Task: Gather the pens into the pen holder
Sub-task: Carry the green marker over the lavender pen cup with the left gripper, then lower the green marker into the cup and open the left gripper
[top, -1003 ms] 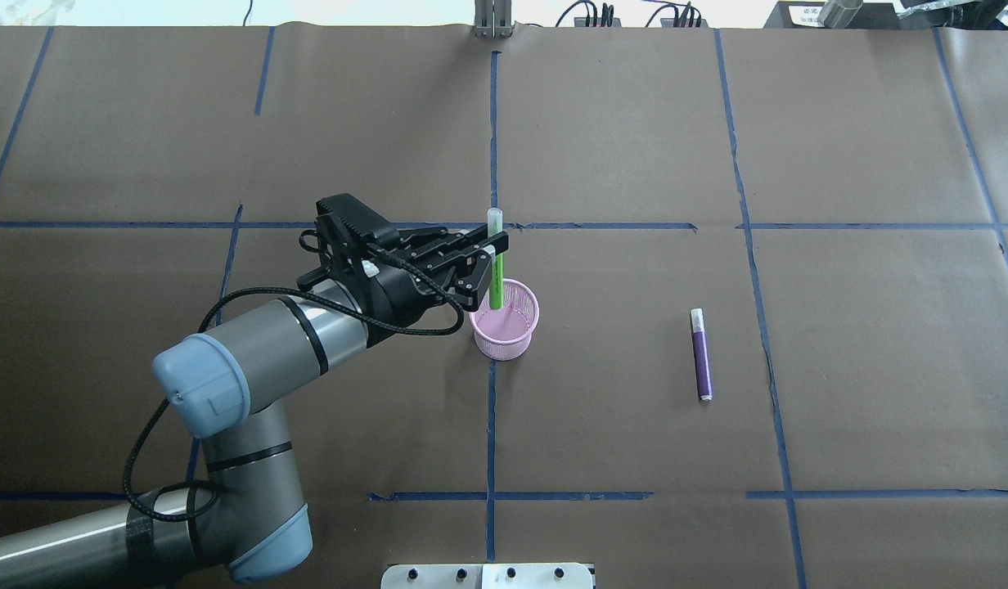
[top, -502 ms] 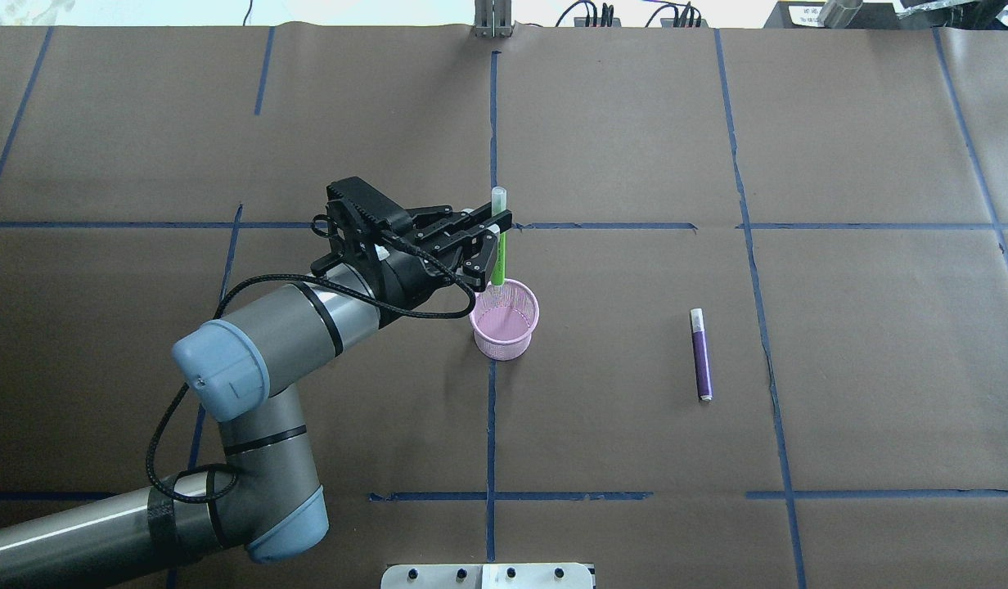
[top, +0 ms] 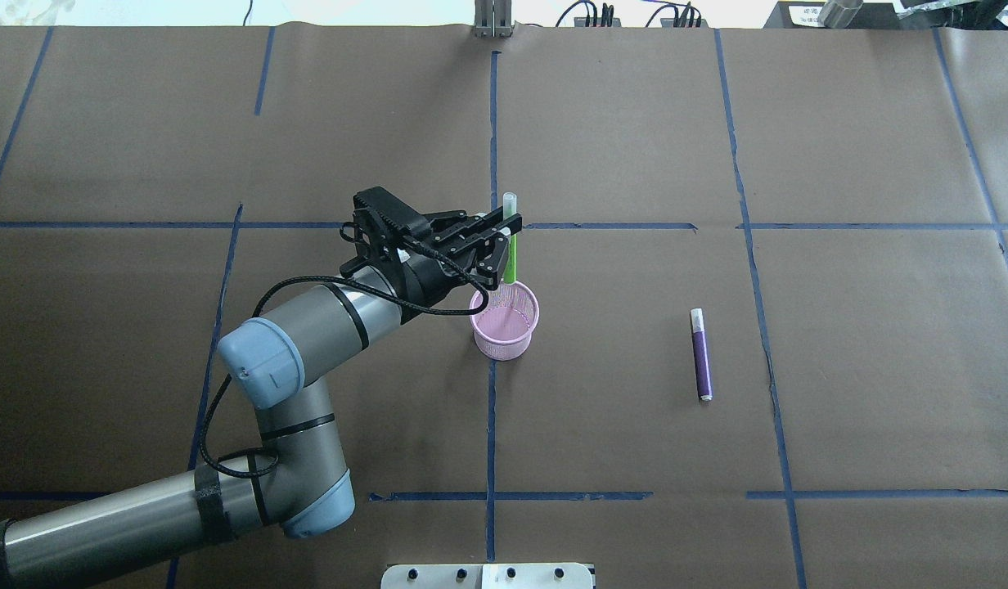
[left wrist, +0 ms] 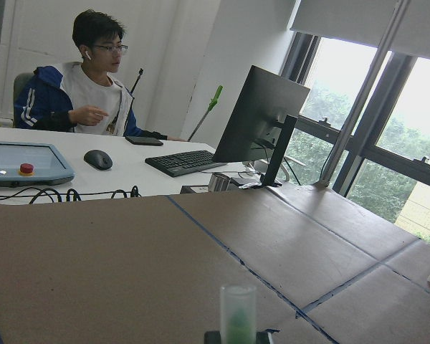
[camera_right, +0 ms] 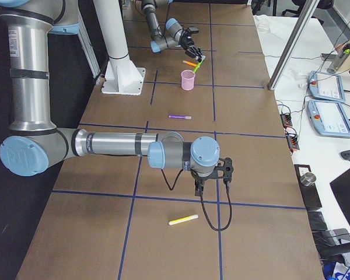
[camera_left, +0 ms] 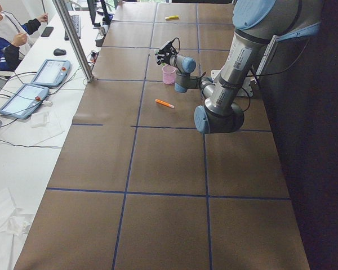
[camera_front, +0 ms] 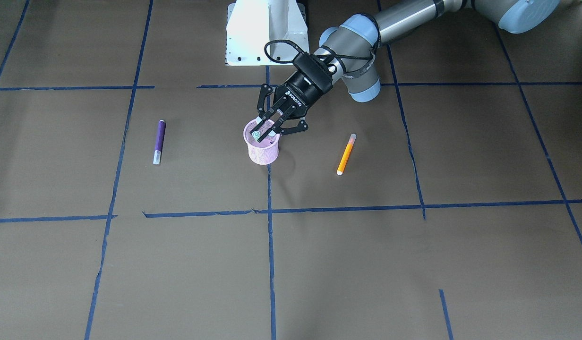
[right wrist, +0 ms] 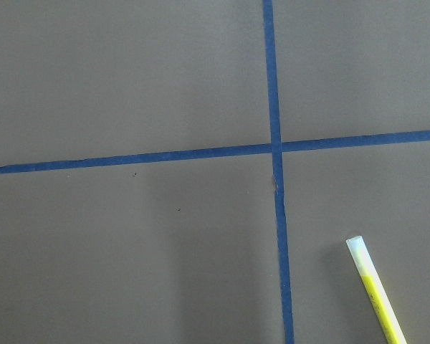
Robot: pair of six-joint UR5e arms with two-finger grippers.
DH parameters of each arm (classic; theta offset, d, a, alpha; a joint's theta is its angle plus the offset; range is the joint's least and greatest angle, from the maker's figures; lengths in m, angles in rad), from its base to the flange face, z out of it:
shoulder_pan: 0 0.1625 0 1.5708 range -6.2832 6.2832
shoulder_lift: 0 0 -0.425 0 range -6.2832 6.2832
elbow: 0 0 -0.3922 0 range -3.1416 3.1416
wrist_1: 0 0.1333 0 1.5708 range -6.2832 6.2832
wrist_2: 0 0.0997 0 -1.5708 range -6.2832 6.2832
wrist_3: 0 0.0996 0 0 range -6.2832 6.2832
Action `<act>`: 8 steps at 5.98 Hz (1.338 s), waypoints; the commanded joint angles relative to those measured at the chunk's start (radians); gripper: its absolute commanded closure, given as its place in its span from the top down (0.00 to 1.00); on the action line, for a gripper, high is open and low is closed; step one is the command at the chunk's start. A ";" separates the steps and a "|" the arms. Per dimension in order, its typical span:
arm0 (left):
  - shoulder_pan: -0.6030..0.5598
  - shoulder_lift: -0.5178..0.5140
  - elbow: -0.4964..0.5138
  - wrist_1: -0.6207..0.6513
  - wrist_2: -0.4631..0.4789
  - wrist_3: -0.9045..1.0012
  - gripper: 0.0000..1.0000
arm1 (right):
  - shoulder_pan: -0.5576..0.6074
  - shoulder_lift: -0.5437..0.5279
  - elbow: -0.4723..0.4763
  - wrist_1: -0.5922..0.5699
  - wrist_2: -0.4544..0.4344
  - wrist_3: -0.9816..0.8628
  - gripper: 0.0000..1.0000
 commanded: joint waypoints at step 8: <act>0.062 0.032 0.017 -0.004 0.008 0.005 0.31 | 0.000 0.002 -0.007 -0.002 -0.002 0.000 1.00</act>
